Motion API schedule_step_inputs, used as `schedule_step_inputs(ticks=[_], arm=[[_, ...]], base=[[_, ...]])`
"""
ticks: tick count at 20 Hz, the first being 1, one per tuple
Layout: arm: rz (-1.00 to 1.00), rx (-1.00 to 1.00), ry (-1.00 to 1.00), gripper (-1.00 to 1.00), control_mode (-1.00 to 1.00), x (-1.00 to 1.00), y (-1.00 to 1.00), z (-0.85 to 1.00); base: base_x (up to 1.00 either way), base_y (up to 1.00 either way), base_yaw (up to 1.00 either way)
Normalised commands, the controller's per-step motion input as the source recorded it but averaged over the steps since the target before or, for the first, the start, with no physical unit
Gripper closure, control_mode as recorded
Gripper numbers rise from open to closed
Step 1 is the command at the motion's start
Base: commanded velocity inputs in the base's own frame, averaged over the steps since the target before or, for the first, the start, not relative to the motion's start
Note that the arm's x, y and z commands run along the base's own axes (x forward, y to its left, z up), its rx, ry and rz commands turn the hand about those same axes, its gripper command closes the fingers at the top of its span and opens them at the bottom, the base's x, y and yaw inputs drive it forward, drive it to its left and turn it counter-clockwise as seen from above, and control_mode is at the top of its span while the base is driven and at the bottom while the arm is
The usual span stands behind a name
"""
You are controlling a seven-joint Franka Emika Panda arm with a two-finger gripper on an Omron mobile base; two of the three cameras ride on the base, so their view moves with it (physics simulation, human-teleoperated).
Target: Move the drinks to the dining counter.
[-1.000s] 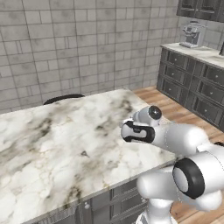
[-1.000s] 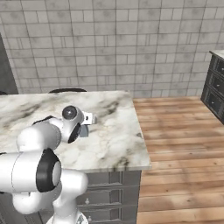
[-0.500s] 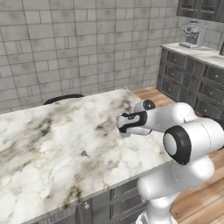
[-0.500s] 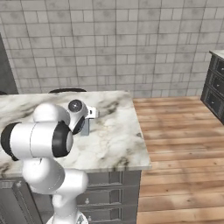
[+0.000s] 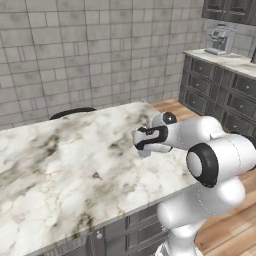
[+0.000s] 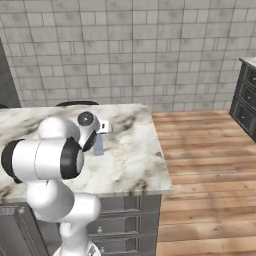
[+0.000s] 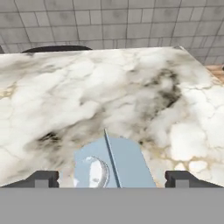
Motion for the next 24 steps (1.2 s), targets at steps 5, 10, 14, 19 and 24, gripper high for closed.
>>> schedule_step_inputs(ticks=[5,10,14,19,24], arm=[[0.00,0.00,-0.10,-1.00,-1.00,-0.54,0.08,0.11],[0.00,0.00,-0.09,-1.00,-1.00,-0.24,0.00,0.48],[0.00,0.00,-0.10,-1.00,-1.00,-0.22,-0.09,0.57],[0.00,0.00,-0.14,-1.00,-1.00,-0.37,-0.17,0.61],[0.00,0.00,-0.15,-1.00,-1.00,-0.60,-0.17,0.47]], base=[[0.00,0.00,0.00],[0.00,0.00,0.00],[0.00,0.00,0.00],[0.00,0.00,0.00],[0.00,0.00,0.00]])
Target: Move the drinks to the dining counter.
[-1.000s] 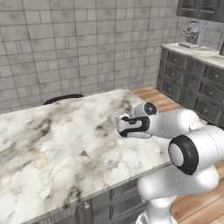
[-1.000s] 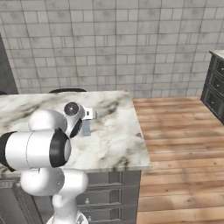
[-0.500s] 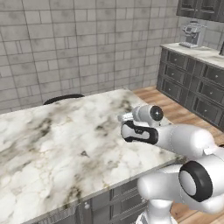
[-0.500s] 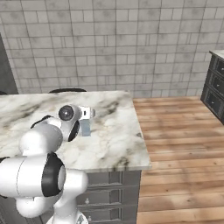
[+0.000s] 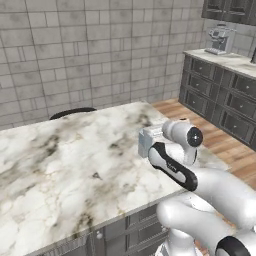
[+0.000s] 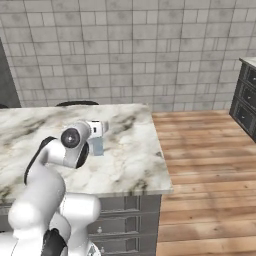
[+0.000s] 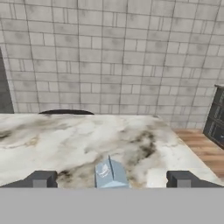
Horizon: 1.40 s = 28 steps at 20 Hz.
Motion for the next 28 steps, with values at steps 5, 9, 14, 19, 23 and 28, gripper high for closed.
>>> schedule_step_inputs(ticks=[5,9,14,19,23,28], arm=[[0.00,0.00,-0.17,-1.00,-1.00,-0.77,-0.12,0.30],[0.00,0.00,-0.18,-1.00,-1.00,-0.90,-0.11,0.24],[0.00,0.00,-0.15,-1.00,-1.00,-0.90,-0.09,0.15],[0.00,0.00,-0.05,-1.00,-1.00,-0.73,-0.01,0.05],[0.00,0.00,0.00,-1.00,1.00,0.00,0.00,0.00],[0.00,0.00,0.00,-1.00,1.00,0.00,0.00,0.00]], base=[[0.00,0.00,0.00],[0.00,0.00,0.00],[0.00,0.00,0.00],[0.00,0.00,0.00],[-0.04,0.00,0.02],[-0.61,-0.01,0.00]])
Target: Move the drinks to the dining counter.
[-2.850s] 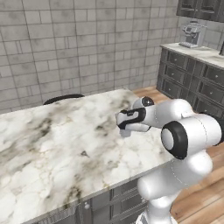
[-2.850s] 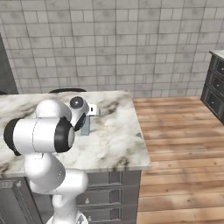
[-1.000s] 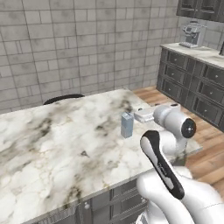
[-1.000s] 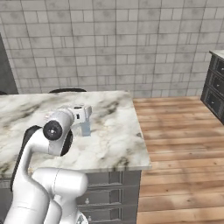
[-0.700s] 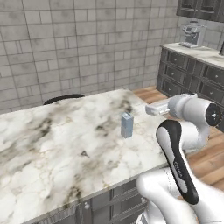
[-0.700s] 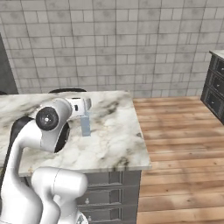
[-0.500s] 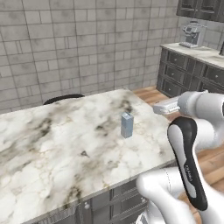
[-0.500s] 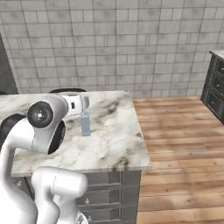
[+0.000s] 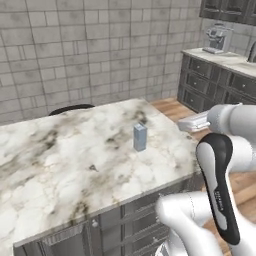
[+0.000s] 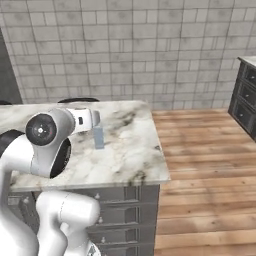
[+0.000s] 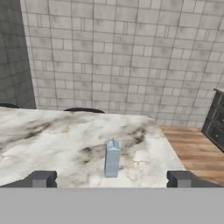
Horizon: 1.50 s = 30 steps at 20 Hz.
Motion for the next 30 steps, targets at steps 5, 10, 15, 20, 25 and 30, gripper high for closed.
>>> schedule_step_inputs(ticks=[5,10,15,20,25,30], arm=[[0.00,0.00,0.00,-1.00,1.00,0.00,0.00,0.00],[0.00,0.00,0.00,-1.00,1.00,0.00,0.00,0.00],[0.00,0.00,0.00,-1.00,1.00,0.00,0.00,0.00],[0.00,0.00,0.00,-1.00,1.00,0.00,0.00,0.00],[0.00,0.00,0.00,-1.00,1.00,0.00,0.00,0.00],[0.00,0.00,0.00,-1.00,1.00,0.00,0.00,0.00]], base=[[-1.00,-0.06,0.00],[-1.00,-0.07,0.04],[-1.00,-0.12,0.38],[-0.90,-0.03,0.66],[-0.71,0.00,0.78],[-0.73,0.00,0.77]])
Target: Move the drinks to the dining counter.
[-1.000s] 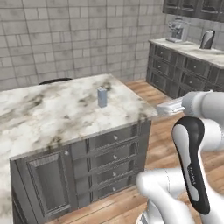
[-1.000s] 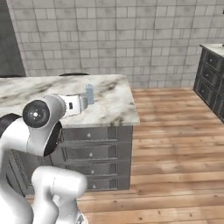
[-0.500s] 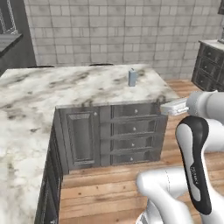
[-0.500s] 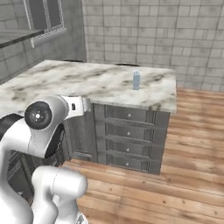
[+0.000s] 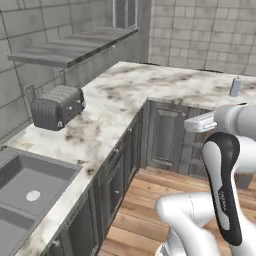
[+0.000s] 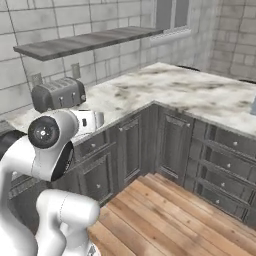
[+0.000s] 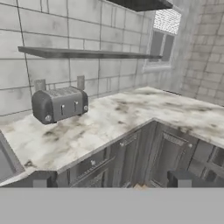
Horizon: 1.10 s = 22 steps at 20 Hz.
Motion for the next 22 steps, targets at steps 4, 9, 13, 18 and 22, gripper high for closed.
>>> schedule_step_inputs(ticks=[4,9,13,18,22], arm=[[0.00,0.00,0.00,-1.00,1.00,0.00,0.00,0.00],[0.00,0.00,0.00,-1.00,1.00,0.00,0.00,0.00],[0.00,0.00,0.00,-1.00,1.00,0.00,0.00,0.00],[0.00,0.00,0.00,-1.00,1.00,0.00,0.00,0.00],[0.00,0.00,0.00,-1.00,1.00,0.00,0.00,0.00]], base=[[-0.81,0.00,0.74],[-0.94,0.00,0.64],[-0.88,0.04,0.47],[-0.70,0.45,0.31],[-0.43,0.78,0.24]])
